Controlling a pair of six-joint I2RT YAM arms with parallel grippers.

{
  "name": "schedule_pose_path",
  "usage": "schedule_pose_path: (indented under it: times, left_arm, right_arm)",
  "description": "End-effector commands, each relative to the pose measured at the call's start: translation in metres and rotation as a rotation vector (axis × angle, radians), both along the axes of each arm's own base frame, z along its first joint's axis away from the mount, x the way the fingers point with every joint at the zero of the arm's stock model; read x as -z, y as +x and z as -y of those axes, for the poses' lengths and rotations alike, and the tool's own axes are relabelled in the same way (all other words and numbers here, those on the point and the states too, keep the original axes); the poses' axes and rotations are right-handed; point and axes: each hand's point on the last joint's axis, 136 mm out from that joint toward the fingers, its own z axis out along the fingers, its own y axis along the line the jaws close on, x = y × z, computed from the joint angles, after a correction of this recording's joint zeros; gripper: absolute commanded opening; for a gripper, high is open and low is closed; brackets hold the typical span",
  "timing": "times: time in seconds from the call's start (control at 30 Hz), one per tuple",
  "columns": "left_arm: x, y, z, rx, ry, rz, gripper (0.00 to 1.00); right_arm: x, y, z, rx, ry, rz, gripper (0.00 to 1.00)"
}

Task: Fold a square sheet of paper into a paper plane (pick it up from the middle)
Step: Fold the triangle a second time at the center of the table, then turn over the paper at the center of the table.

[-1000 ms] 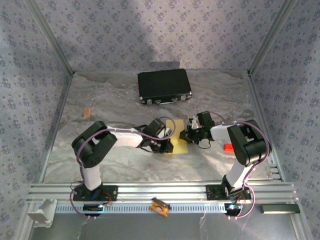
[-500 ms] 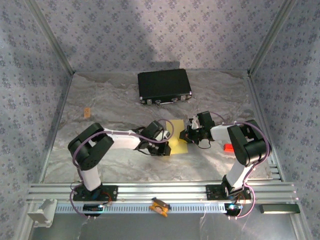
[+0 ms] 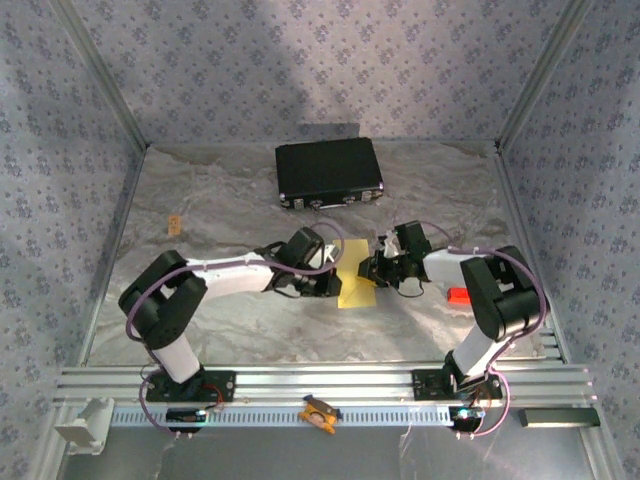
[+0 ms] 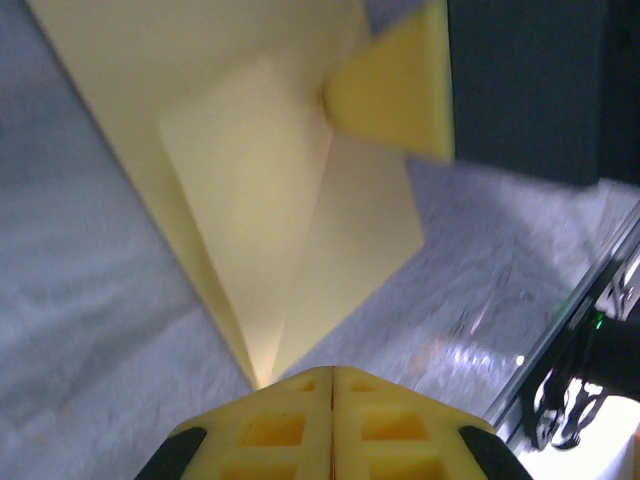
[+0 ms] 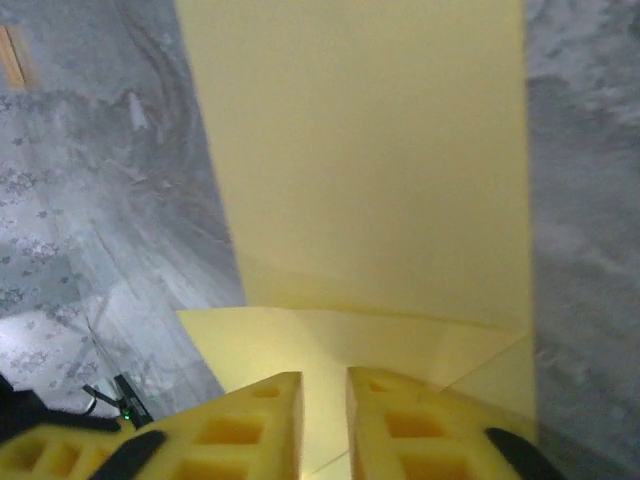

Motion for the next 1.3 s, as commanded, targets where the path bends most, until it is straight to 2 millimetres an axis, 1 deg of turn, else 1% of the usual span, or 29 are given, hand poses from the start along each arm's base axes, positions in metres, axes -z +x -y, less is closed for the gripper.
schedule_pose_path:
  times: [0.0,0.1,0.2,0.3,0.43,0.6,0.7,0.77,1.0,1.1,1.17,1.27]
  left_arm:
    - [-0.007,0.024,0.012,0.003,0.003,0.043,0.07]
    - [0.006,0.037,0.009,-0.008,0.098,0.029,0.07]
    - [0.015,0.043,0.013,0.000,0.120,0.022,0.06]
    - [0.033,0.045,0.009,0.003,0.164,-0.001,0.06]
    - [0.054,0.041,0.003,0.000,0.204,-0.026,0.05]
    - [0.070,0.031,-0.003,-0.008,0.202,-0.065,0.05]
    - [0.071,0.026,-0.004,-0.009,0.194,-0.076,0.05]
    - [0.069,0.025,-0.004,-0.008,0.190,-0.076,0.05]
    - [0.064,0.025,-0.003,-0.002,0.182,-0.066,0.05]
    - [0.065,0.025,-0.003,0.001,0.184,-0.065,0.05]
    - [0.066,0.023,-0.004,0.008,0.189,-0.066,0.05]
    - [0.065,0.023,-0.005,0.008,0.189,-0.065,0.05]
  right_arm:
    - [-0.023,0.004,0.005,0.000,-0.033,0.057,0.25]
    - [-0.022,-0.005,0.021,0.048,-0.089,0.050,0.25]
    - [-0.018,-0.018,0.033,0.089,-0.116,0.022,0.26]
    - [-0.014,-0.032,0.035,0.098,-0.114,-0.011,0.27]
    - [-0.008,-0.047,0.036,0.093,-0.122,-0.051,0.30]
    - [-0.001,-0.060,0.030,0.065,-0.134,-0.086,0.33]
    - [0.006,-0.065,0.027,0.060,-0.158,-0.103,0.37]
    - [0.007,-0.064,0.025,0.055,-0.160,-0.110,0.38]
    - [0.019,-0.064,0.035,0.089,-0.237,-0.132,0.39]
    - [0.019,-0.059,0.027,0.084,-0.189,-0.128,0.42]
    - [0.016,-0.052,0.018,0.075,-0.142,-0.117,0.42]
    - [0.008,-0.041,0.011,0.086,-0.099,-0.086,0.44]
